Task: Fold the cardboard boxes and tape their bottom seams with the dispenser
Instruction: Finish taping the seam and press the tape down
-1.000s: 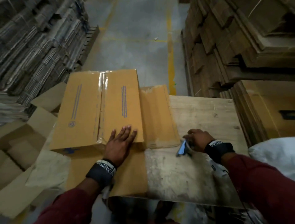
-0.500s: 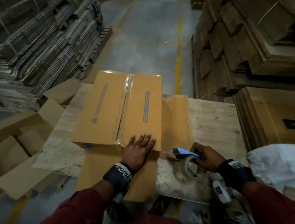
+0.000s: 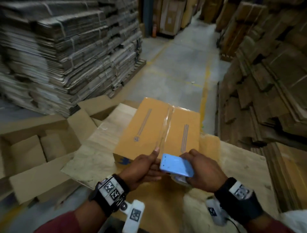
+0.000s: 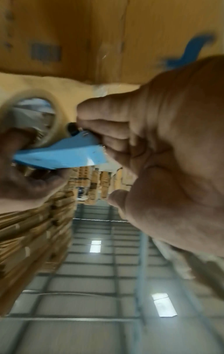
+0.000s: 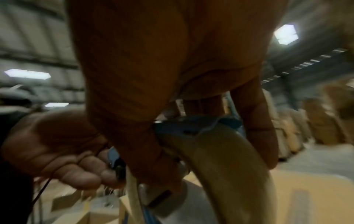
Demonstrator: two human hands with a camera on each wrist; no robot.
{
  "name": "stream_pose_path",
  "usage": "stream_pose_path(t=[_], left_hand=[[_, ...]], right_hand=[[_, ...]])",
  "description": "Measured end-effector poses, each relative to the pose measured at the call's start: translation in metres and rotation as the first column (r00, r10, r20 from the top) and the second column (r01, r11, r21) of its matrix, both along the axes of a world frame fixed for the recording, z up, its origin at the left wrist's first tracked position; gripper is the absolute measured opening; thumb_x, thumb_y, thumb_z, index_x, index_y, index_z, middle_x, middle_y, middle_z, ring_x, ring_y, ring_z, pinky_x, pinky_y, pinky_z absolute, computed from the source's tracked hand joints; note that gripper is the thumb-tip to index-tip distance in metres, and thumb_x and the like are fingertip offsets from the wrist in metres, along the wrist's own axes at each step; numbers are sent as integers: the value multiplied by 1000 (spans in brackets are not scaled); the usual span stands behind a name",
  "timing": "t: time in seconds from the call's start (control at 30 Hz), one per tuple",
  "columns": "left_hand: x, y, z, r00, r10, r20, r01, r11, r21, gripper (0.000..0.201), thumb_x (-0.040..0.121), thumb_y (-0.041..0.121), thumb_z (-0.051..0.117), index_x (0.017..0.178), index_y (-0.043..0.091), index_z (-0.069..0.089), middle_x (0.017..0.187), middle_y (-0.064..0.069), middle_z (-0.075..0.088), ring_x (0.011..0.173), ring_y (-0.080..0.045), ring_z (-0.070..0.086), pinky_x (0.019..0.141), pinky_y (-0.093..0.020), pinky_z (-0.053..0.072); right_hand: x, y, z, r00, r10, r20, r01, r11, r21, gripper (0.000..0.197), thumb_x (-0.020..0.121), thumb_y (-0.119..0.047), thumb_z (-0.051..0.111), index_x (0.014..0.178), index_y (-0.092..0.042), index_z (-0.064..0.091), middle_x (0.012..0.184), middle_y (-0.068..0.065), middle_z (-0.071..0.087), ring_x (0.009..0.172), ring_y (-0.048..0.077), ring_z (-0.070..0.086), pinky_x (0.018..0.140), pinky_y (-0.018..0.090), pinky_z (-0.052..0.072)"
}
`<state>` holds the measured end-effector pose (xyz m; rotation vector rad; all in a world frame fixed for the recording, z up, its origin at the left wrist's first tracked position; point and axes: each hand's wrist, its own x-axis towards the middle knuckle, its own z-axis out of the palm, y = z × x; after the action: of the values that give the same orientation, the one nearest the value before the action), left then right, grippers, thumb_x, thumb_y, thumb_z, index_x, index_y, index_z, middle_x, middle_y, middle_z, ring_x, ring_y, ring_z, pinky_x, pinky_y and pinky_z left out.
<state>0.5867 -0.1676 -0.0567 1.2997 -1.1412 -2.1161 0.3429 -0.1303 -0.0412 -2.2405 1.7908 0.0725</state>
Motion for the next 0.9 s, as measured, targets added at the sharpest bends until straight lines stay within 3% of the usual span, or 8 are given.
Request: stream_pose_path(t=[0.07,0.13,0.3,0.43,0.57,0.7,0.8,0.9], left_hand=[[24,2,-1,993,88,-73,-86,995,42,60,97,59,54,121,8,73,112,-13,78,108,-29,74,96,-42,59],[49,2,-9,976,184,-114,-177,982,72,54,95,53,60,124,9,71,114,-12,77,109,-29,74,98,-42,58],[111,-5,-30,901,410,-144,-361,890,279,42,95,47,66,101,6,71,110,-25,74,104,-38,74,78,-40,61],[131,-9,-41,871,463,-164,-407,868,286,35,96,31,70,115,2,74,110,-20,75,85,-28,74,80,-39,62],[139,-18,-48,854,511,-95,-475,842,257,16,97,13,66,101,1,76,90,-15,76,74,-24,71,68,-33,61],[149,-34,-59,829,556,59,-559,825,79,22,96,5,68,105,-15,70,79,-20,74,63,-23,71,55,-30,58],[157,-52,-60,800,585,133,-583,811,-57,20,94,1,70,98,-18,67,75,-22,71,55,-22,70,49,-28,55],[163,-66,-60,799,583,149,-579,812,-70,18,90,7,78,87,-8,69,70,-19,69,53,-24,65,50,-30,55]], right_hand=[[39,-11,1,982,89,-170,-96,995,-36,63,82,-67,58,134,-37,42,117,-7,53,103,23,63,69,39,50],[67,-22,-6,980,121,-159,-126,992,-24,63,84,-55,60,140,-35,39,124,-7,58,114,24,61,79,39,54],[108,-41,-18,965,38,259,-65,993,96,65,68,-50,70,131,-43,55,121,-21,67,107,6,66,82,34,56],[136,-47,-31,910,45,413,-75,996,58,60,70,-37,78,126,-43,58,116,-25,67,103,-3,65,81,35,57],[158,-54,-39,915,57,398,-66,998,8,58,73,-50,78,125,-43,54,113,-24,67,100,1,66,77,36,57],[174,-59,-34,954,98,285,-98,995,-13,67,80,-66,70,138,-42,48,126,-21,64,107,6,64,85,32,54],[185,-64,-27,983,168,77,-170,985,21,79,90,-72,53,156,-50,17,125,-14,56,103,15,61,78,35,53],[190,-64,-14,964,258,-72,-252,964,81,69,95,-74,36,147,-69,-8,115,-9,45,88,17,57,69,32,49]])
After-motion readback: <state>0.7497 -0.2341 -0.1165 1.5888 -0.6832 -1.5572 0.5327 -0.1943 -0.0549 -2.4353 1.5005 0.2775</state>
